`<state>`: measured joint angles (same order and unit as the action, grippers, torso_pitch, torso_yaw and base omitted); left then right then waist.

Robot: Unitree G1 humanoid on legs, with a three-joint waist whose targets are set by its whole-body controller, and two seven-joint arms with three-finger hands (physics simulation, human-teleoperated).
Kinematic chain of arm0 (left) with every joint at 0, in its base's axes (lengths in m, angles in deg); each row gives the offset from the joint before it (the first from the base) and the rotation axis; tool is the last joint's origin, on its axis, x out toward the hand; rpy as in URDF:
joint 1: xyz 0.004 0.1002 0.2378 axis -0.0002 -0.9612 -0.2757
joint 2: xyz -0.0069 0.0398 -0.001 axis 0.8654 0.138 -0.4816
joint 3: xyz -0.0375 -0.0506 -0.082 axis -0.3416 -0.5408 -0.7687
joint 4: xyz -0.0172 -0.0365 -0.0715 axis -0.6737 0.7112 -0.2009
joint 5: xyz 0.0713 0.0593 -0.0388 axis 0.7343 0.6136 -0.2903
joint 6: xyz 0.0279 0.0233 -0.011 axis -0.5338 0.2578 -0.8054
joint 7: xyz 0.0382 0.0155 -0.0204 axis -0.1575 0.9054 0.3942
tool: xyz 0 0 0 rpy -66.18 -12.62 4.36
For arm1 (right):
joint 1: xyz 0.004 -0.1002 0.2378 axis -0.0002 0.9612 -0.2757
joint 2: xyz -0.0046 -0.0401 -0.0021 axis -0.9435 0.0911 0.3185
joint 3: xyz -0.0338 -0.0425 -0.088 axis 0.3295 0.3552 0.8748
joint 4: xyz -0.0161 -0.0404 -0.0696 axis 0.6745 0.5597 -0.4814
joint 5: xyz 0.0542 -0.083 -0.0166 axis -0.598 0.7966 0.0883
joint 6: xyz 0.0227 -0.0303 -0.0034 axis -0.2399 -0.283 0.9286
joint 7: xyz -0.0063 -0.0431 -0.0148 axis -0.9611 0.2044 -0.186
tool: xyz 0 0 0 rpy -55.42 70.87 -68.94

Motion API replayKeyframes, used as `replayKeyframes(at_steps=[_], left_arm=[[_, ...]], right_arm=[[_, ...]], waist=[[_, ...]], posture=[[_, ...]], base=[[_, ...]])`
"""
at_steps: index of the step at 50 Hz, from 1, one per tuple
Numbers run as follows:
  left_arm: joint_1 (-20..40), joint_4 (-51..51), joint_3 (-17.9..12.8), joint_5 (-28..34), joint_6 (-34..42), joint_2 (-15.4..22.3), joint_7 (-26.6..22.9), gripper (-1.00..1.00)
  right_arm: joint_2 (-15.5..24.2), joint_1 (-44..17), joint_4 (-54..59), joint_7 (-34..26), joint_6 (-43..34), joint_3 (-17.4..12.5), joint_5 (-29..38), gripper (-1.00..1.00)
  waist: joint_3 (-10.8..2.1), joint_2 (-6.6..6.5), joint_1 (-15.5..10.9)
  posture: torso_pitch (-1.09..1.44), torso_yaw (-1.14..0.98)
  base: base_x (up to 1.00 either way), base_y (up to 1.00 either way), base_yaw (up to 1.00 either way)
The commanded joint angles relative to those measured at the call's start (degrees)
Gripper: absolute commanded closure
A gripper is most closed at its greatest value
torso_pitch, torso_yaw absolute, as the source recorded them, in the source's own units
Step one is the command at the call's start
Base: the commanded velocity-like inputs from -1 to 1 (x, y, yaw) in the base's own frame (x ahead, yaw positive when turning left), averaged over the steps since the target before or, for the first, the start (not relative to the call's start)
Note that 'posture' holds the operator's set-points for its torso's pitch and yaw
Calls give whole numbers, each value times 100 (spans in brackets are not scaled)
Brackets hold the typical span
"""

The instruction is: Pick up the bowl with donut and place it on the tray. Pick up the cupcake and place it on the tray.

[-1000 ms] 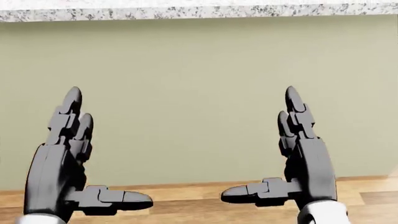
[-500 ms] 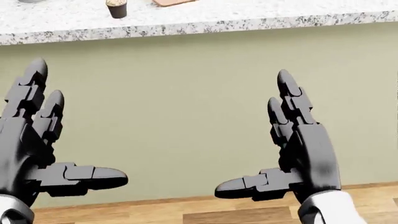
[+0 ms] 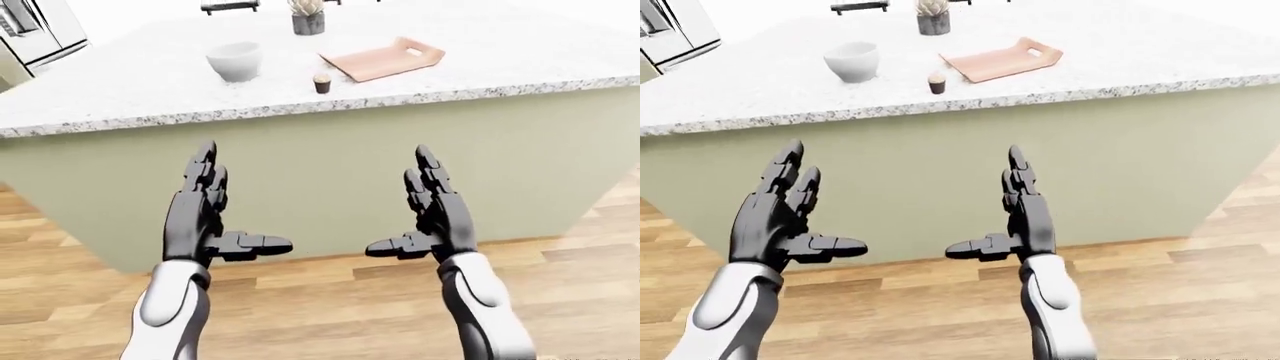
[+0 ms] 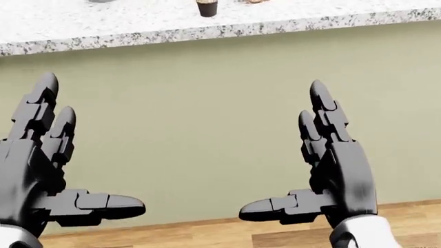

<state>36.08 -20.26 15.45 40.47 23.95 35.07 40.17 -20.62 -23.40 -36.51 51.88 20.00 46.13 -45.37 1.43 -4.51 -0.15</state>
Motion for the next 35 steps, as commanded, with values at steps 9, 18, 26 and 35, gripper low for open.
replayKeyframes(at_steps=[9, 18, 26, 35], left_arm=[[777, -556, -148, -169, 609, 196, 85, -100], [900, -802, -139, -232, 918, 260, 157, -100], [911, -747, -164, -234, 888, 275, 127, -100], [998, -752, -136, -236, 956, 286, 157, -100]], right_arm=[[77, -176, -441, -64, 38, -110, -103, -100], [89, -147, -427, -142, 168, -212, -213, -100], [113, -145, -448, -78, 193, -294, -344, -100], [194, -137, -501, -69, 213, -491, -523, -100]], waist=[[-76, 142, -6], [191, 417, 245], [118, 397, 410], [35, 164, -73]], posture=[[0, 0], [0, 0], [0, 0], [0, 0]], base=[[3, 30, 0], [71, 0, 0], [78, -1, 0], [77, -6, 0]])
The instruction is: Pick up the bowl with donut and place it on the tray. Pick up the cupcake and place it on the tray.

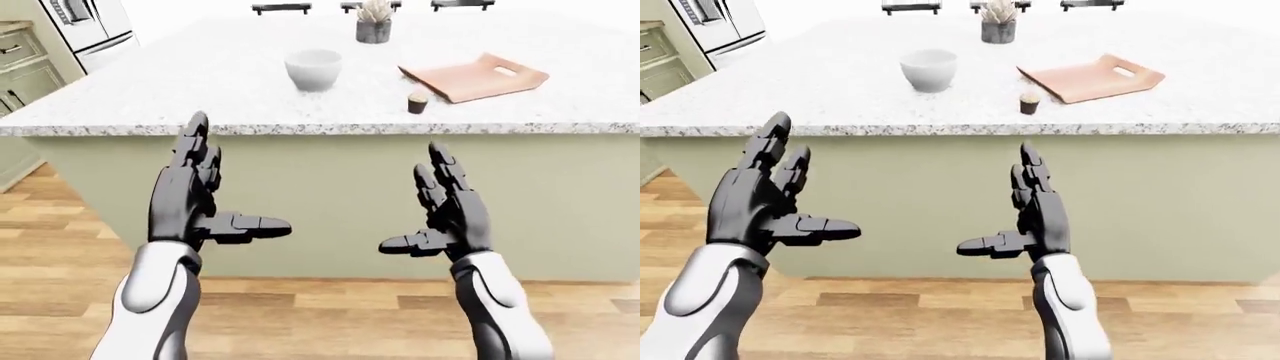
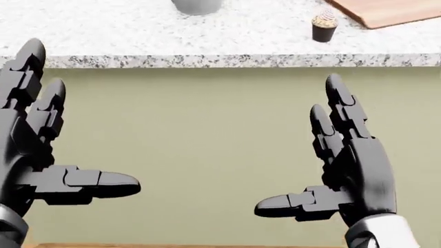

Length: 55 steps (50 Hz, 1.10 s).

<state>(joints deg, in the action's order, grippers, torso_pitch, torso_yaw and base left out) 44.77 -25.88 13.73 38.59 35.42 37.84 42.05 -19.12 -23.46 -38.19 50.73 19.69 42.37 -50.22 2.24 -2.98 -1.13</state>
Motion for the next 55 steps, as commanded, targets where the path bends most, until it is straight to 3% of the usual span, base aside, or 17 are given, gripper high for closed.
replayKeyframes(at_steps=[1, 4, 9, 10, 11, 13, 14, 29, 34, 35, 36, 37, 38, 43, 50, 54, 55], left_arm=[[131, -209, 38, -48, -174, 9, -27, -100], [177, -300, 33, -60, -54, 17, -12, -100], [233, -364, 63, -51, 49, 20, 12, -100], [241, -377, 67, -51, 59, 20, 11, -100], [240, -353, 62, -50, 33, 21, 1, -100], [240, -333, 47, -44, 16, 30, -8, -100], [260, -371, 26, -57, 68, 36, -9, -100], [733, -446, -172, -264, 513, 229, 85, -100], [693, -407, -156, -317, 417, 221, 141, -100], [683, -420, -172, -330, 420, 228, 137, -100], [686, -430, -205, -350, 434, 240, 133, -100], [693, -435, -234, -370, 444, 253, 133, -100], [724, -469, -300, -414, 506, 273, 138, -100], [809, -511, -352, -537, 606, 345, 214, -100], [785, -452, -303, -553, 536, 356, 260, -100], [790, -445, -253, -547, 526, 356, 276, -100], [779, -435, -251, -542, 513, 355, 270, -100]], right_arm=[[47, -128, -391, 61, 199, -136, -76, -100], [56, -111, -447, 88, 214, -205, -185, -100], [96, -109, -487, 96, 237, -255, -248, -100], [106, -112, -495, 94, 236, -267, -256, -100], [113, -116, -502, 94, 236, -273, -259, -100], [129, -108, -554, 93, 237, -256, -220, -100], [132, -104, -607, 94, 205, -251, -215, -100], [237, -327, -1485, 203, -549, -364, -267, -100], [241, -355, -1713, 223, -743, -383, -306, -100], [236, -342, -1718, 217, -730, -386, -306, -100], [235, -349, -1782, 235, -795, -383, -315, -100], [236, -361, -1803, 245, -821, -377, -310, -100], [228, -387, -1846, 267, -848, -374, -317, -100], [209, -397, -1868, 257, -859, -367, -411, -100], [228, -387, -1792, 234, -720, -359, -425, -100], [246, -344, -1807, 215, -646, -358, -296, -100], [239, -351, -1839, 221, -682, -353, -302, -100]], waist=[[-18, 29, 4], [-185, 139, 88], [-31, 477, 409], [-130, 290, 396], [-218, 405, 418], [-78, 678, 482], [-81, 717, 524], [-209, 302, 208], [-126, 1, 185], [-135, -145, 181], [-215, -145, 195], [-122, -90, 112], [-46, -170, 90], [-182, -13, 159], [-120, 255, 2], [-189, 651, -24], [-107, 498, -9]], posture=[[0, 0], [0, 0], [0, 0], [0, 0], [0, 0], [0, 0], [0, 0], [0, 0], [0, 0], [0, 0], [0, 0], [0, 0], [0, 0], [0, 0], [0, 0], [0, 0], [0, 0]], base=[[51, -6, 0], [9, -29, 0], [0, -72, 0], [0, -77, 0], [0, -54, 0], [0, -7, 0], [0, 0, 0], [0, 0, -25], [0, 0, -88], [0, 0, -88], [0, 0, -89], [0, 0, -88], [0, 0, -54], [0, 0, -8], [0, 0, -87], [0, 0, 0], [0, 0, 0]])
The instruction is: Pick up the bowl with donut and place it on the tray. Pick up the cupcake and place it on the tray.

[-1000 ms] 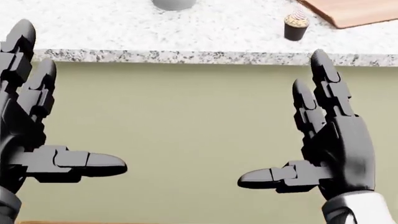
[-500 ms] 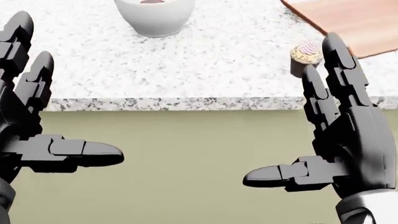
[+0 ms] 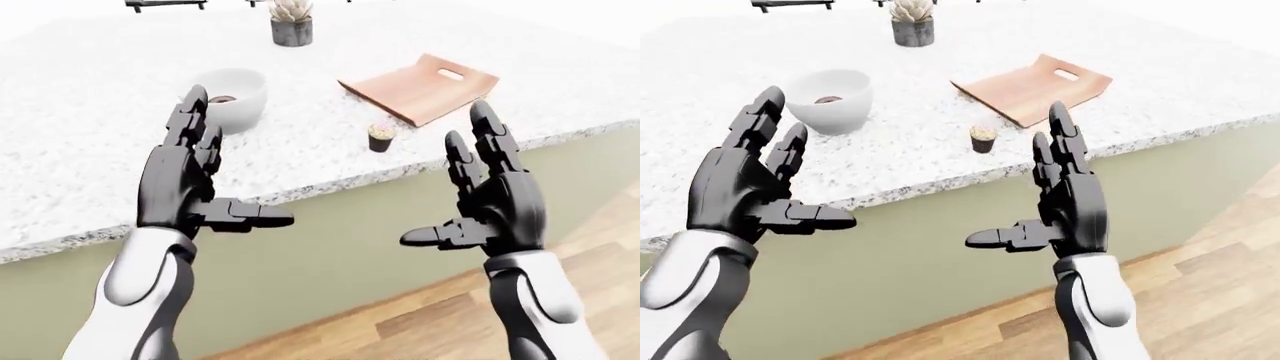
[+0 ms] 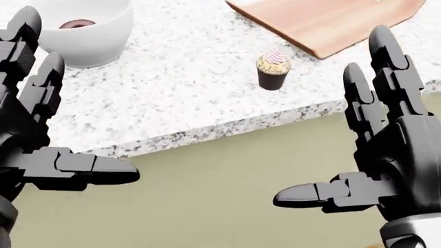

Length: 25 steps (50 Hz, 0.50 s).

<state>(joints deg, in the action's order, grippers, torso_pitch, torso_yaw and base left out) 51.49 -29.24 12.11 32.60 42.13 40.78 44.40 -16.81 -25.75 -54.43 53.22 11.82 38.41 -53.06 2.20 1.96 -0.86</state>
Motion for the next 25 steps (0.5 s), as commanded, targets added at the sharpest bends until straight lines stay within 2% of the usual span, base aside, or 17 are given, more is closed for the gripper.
replayKeyframes(at_steps=[1, 6, 7, 10, 11, 13, 16, 17, 18, 19, 20, 22, 25], left_arm=[[102, -105, -97, 56, -156, 61, 28, -100], [171, -198, -192, 13, -14, 112, 15, -100], [219, -249, -221, -14, 69, 123, 28, -100], [301, -308, -261, -64, 180, 152, 65, -100], [323, -312, -268, -75, 201, 162, 73, -100], [364, -326, -282, -96, 240, 183, 94, -100], [356, -292, -266, -96, 199, 196, 110, -100], [355, -288, -264, -98, 189, 200, 113, -100], [404, -299, -350, -149, 237, 196, 123, -100], [378, -307, -350, -168, 215, 197, 134, -100], [339, -298, -338, -175, 170, 202, 135, -100], [304, -255, -351, -209, 109, 204, 135, -100], [373, -249, -408, -294, 169, 237, 174, -100]], right_arm=[[-12, -113, -189, -52, 136, 54, -34, -100], [-25, -73, -163, -66, 153, 124, 98, -100], [-24, -66, -128, -93, 190, 118, 112, -100], [-38, -31, -63, -139, 275, 102, 132, -100], [-38, -35, -16, -154, 317, 94, 138, -100], [-39, -54, 36, -165, 356, 74, 135, -100], [-32, -46, 57, -180, 396, 61, 137, -100], [-34, -39, 68, -180, 411, 56, 141, -100], [-28, -55, 46, -172, 373, 66, 143, -100], [-19, -95, 5, -156, 304, 60, 128, -100], [-15, -114, -4, -152, 288, 63, 127, -100], [-24, -83, 34, -159, 358, 62, 140, -100], [-13, -88, -29, -140, 298, 32, 127, -100]], waist=[[-101, -5, -20], [-118, -74, 20], [-231, -87, 29], [-77, -140, 68], [14, -154, 86], [52, -218, 92], [86, -423, 137], [60, -544, 136], [-37, -759, 100], [73, -644, 64], [84, -655, 124], [-15, -586, 49], [-19, -448, 4]], posture=[[0, 0], [0, 0], [0, 0], [0, 0], [0, 0], [0, 0], [0, 0], [0, 0], [0, 0], [0, 0], [0, 0], [0, 0], [0, 0]], base=[[0, 0, 0], [0, 0, 0], [5, 0, 0], [22, 0, 0], [48, 0, 0], [50, 0, 0], [50, 0, 0], [51, 0, 0], [51, 0, 0], [50, 0, 0], [50, 0, 0], [50, 0, 0], [51, 0, 0]])
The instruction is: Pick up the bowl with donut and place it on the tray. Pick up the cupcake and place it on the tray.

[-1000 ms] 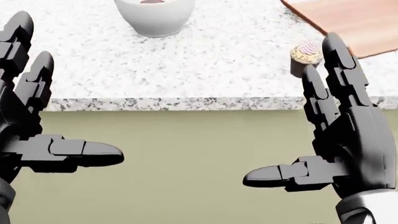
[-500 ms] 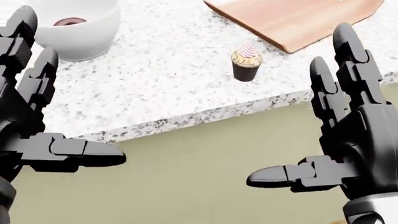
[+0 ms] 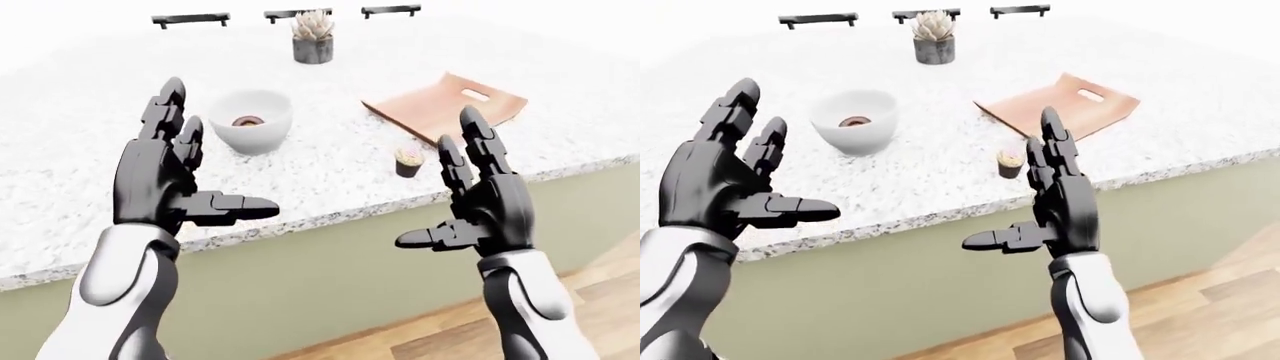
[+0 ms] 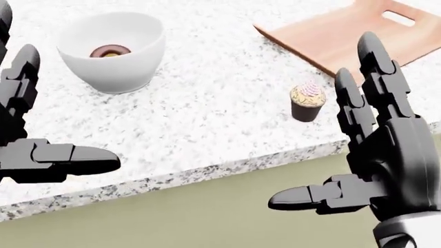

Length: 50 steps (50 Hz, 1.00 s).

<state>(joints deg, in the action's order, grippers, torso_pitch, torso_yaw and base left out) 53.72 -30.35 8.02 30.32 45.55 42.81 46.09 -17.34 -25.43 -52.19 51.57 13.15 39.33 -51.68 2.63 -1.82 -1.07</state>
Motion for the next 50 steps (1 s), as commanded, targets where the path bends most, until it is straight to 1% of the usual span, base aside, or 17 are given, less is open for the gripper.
replayKeyframes(at_steps=[1, 5, 6, 7, 8, 9, 12, 16, 18, 19, 21, 23, 27, 31, 45, 48, 50], left_arm=[[151, -129, -1, -76, -180, 44, 12, -100], [138, -146, 47, -105, -178, 62, 65, -100], [152, -138, 54, -108, -174, 67, 72, -100], [160, -138, 56, -110, -170, 71, 77, -100], [163, -149, 59, -115, -162, 77, 82, -100], [162, -154, 52, -122, -158, 79, 83, -100], [175, -252, -67, -201, -56, 102, 78, -100], [67, -265, -91, -246, -145, 114, 85, -100], [62, -246, -112, -264, -163, 123, 88, -100], [80, -256, -127, -281, -141, 133, 96, -100], [109, -295, -159, -319, -91, 155, 116, -100], [175, -504, -277, -408, 118, 210, 157, -100], [187, -688, -335, -547, 272, 239, 206, -100], [172, -815, -405, -644, 333, 277, 224, -100], [238, -858, -476, -1567, 309, 1007, 1033, -100], [325, -858, -429, -1562, 345, 1146, 1116, -100], [384, -858, -291, -1260, 333, 1246, 1009, -100]], right_arm=[[45, -135, -279, 31, 128, -79, -31, -100], [55, -114, -300, 17, 133, -124, -74, -100], [61, -113, -289, 7, 157, -139, -84, -100], [63, -113, -297, 13, 152, -142, -87, -100], [68, -99, -324, 11, 165, -139, -83, -100], [67, -98, -356, 17, 151, -137, -89, -100], [71, -86, -419, 15, 134, -143, -101, -100], [79, -78, -581, 39, 11, -162, -128, -100], [80, -97, -660, 67, -78, -176, -148, -100], [82, -87, -613, 47, -17, -180, -137, -100], [84, -87, -614, 45, -15, -189, -140, -100], [90, -83, -705, 54, -82, -238, -194, -100], [98, -62, -718, 55, -66, -280, -229, -100], [112, -44, -712, 42, -27, -304, -242, -100], [151, -120, -728, 40, -87, -313, -259, -100], [136, -96, -696, 31, -37, -284, -234, -100], [125, -74, -630, -1, 50, -270, -216, -100]], waist=[[-54, -19, 2], [-107, 299, -94], [-139, 452, -99], [-216, 699, -58], [65, 443, 0], [-70, 604, -41], [14, 521, -4], [45, 275, 100], [-101, -22, 110], [-82, 162, 136], [-159, 138, 110], [-161, 127, 102], [-199, 268, 61], [-208, 255, 89], [-112, 218, 157], [-102, 201, 172], [-95, 188, 179]], posture=[[0, 0], [0, 0], [0, 0], [0, 0], [0, 0], [0, 0], [0, 0], [0, 0], [0, 0], [0, 0], [0, 0], [0, 0], [0, 0], [0, 0], [0, 0], [0, 0], [0, 0]], base=[[51, 0, 0], [50, 0, 0], [50, 0, 0], [45, 0, 0], [2, 0, 0], [0, 0, 0], [0, 0, 0], [0, 0, 0], [0, 0, 0], [0, 0, 0], [0, 0, 0], [0, 0, 0], [0, 0, 0], [0, 0, 0], [0, 0, 0], [0, 0, 0], [0, 0, 0]])
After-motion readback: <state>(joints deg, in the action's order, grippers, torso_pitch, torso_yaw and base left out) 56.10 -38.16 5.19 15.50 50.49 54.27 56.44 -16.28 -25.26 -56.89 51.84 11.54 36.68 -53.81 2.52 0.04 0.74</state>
